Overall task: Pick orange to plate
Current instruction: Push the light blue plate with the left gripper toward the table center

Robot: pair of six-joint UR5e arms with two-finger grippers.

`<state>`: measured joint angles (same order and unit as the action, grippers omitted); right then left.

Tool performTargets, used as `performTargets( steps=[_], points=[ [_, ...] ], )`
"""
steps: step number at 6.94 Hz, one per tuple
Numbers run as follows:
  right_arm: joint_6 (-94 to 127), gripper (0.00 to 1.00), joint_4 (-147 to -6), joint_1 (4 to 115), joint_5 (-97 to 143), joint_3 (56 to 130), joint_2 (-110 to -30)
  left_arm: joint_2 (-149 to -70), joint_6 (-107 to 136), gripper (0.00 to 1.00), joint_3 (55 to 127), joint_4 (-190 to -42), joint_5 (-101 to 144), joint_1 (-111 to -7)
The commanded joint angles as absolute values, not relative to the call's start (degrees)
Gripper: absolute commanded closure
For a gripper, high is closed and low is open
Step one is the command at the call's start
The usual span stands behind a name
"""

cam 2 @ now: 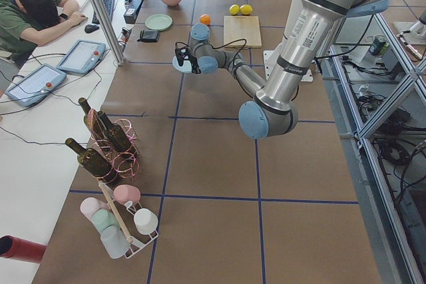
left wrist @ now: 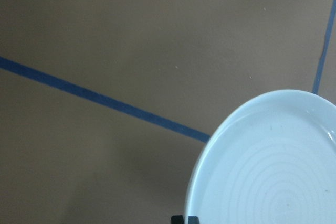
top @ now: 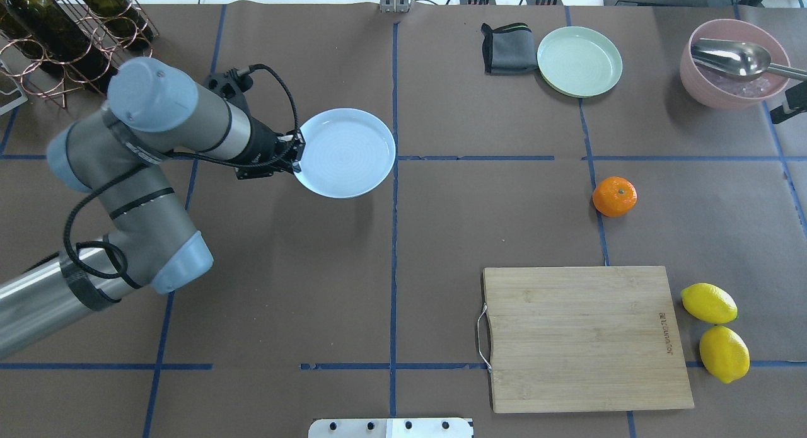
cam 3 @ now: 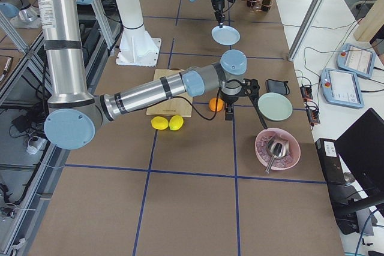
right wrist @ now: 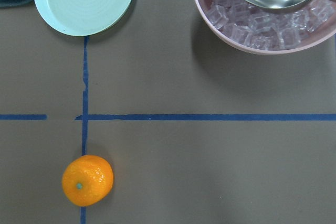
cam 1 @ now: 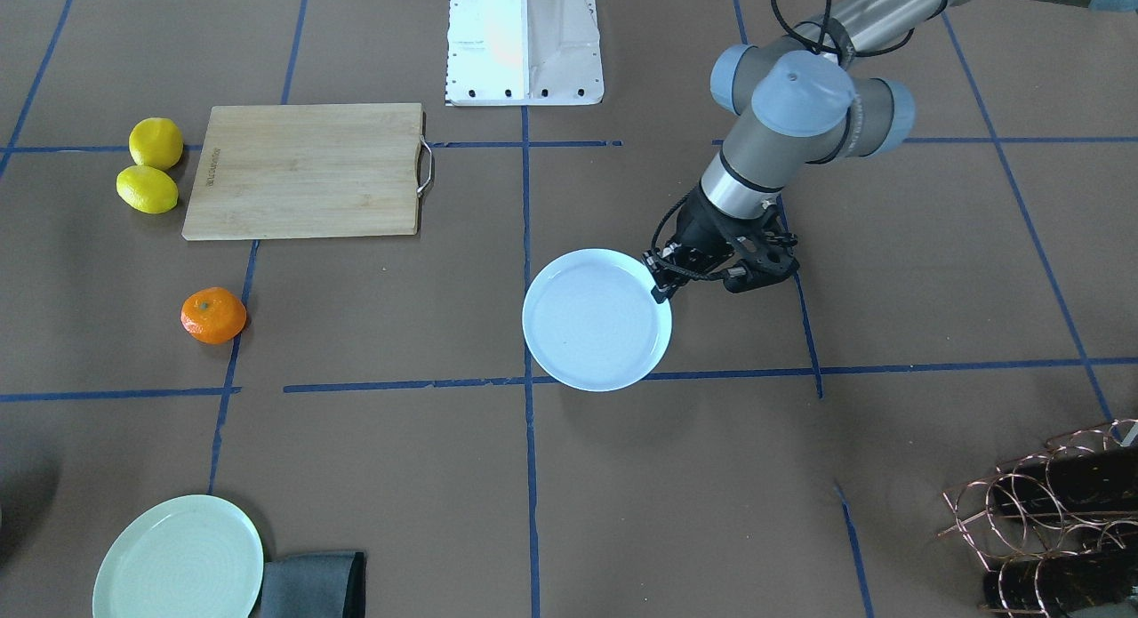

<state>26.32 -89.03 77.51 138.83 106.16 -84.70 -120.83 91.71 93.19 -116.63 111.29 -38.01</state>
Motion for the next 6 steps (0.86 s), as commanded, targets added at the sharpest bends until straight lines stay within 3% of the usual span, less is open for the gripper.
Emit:
performTargets(
  steps=[1,5,6],
  points=[
    [30.49,0.0,-89.03,74.63,138.52,106.7,-83.41,-122.08,94.56,1.0,92.99,-116.37,103.75,-31.06],
    [37.95,0.0,-85.1,70.59,135.63,106.7,-81.65,-123.66,98.52,0.97,90.0,-116.89,101.16,-27.16],
    [39.53,0.0,-84.82,69.18,135.18,106.7,-81.39,-123.31,98.0,0.27,90.17,-116.89,101.25,-27.25]
  ],
)
